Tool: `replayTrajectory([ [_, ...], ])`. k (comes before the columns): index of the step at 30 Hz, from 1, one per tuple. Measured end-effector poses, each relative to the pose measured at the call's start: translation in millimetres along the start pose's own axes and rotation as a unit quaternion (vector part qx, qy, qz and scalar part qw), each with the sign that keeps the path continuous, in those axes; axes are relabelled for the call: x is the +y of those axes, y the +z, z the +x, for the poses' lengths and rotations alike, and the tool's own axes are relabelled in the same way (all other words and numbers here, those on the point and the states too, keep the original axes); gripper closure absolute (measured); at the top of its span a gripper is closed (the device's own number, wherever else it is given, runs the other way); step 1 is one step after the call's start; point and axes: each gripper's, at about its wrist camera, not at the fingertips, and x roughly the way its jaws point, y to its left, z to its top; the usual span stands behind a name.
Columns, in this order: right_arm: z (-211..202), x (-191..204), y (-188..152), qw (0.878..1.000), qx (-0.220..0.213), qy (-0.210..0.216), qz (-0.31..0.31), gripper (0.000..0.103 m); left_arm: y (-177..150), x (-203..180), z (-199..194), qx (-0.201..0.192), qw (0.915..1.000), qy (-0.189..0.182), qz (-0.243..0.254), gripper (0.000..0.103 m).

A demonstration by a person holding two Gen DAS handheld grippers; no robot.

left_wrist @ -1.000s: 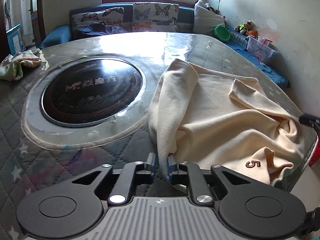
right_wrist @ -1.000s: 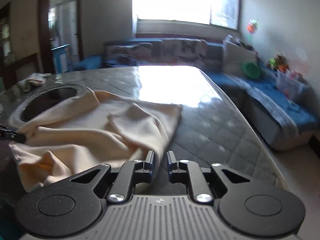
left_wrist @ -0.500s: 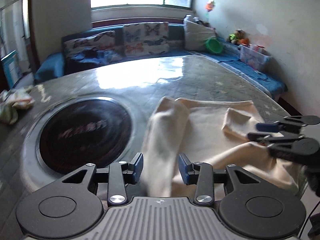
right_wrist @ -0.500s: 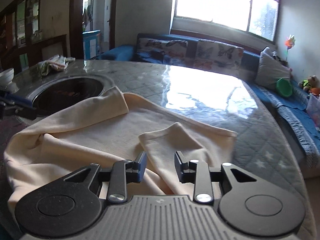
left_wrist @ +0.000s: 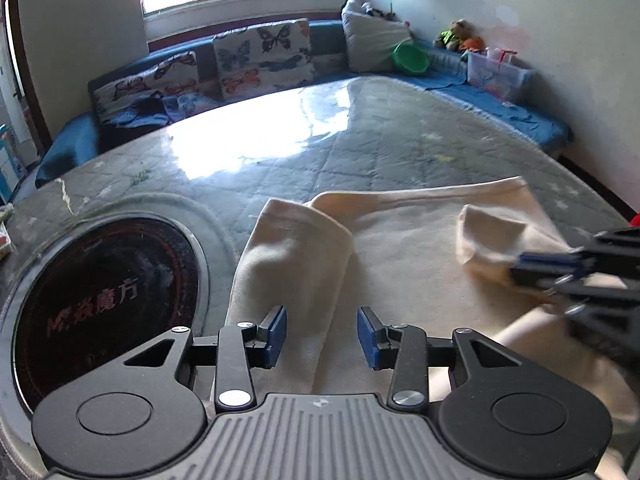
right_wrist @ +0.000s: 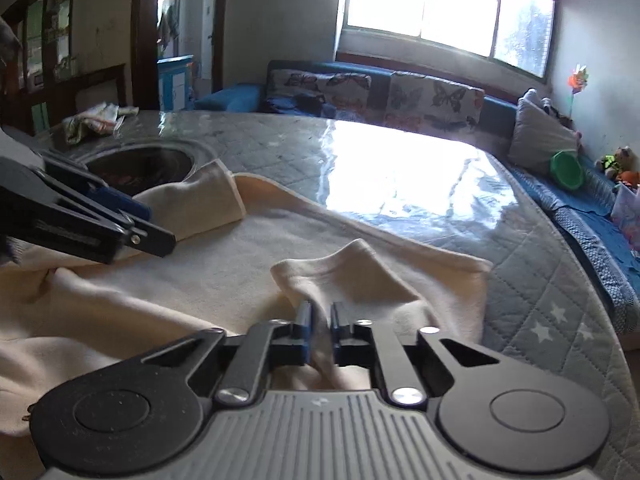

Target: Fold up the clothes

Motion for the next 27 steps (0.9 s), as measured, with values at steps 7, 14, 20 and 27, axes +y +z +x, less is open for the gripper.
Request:
replayTrajectory([
  [7, -35.1, -34.6, -3.2, 0.997, -0.029, -0.070, 0.032, 0.100, -2.1, 4.1, 5.4, -0.007, 1.0000, 0.005, -0.002, 0.070],
  [14, -54.4, -53.3, -12.5, 0.996, -0.020, -0.059, 0.058, 0.094, -1.0, 11.3, -4.4, -0.023, 0.9996, 0.005, -0.016, 0.099],
  [20, -41.6, -20.9, 0.1, 0.999, -0.027, 0.002, 0.019, 0.070, 0.8, 28.5, -29.7, -0.051, 0.9975, 0.011, -0.049, 0.100],
  [27, -4.3, 5.5, 5.3, 0.999, 0.007, 0.038, -0.018, 0.071, -8.9, 72.8, -72.8, -0.090, 0.9877, 0.029, -0.124, 0.100],
])
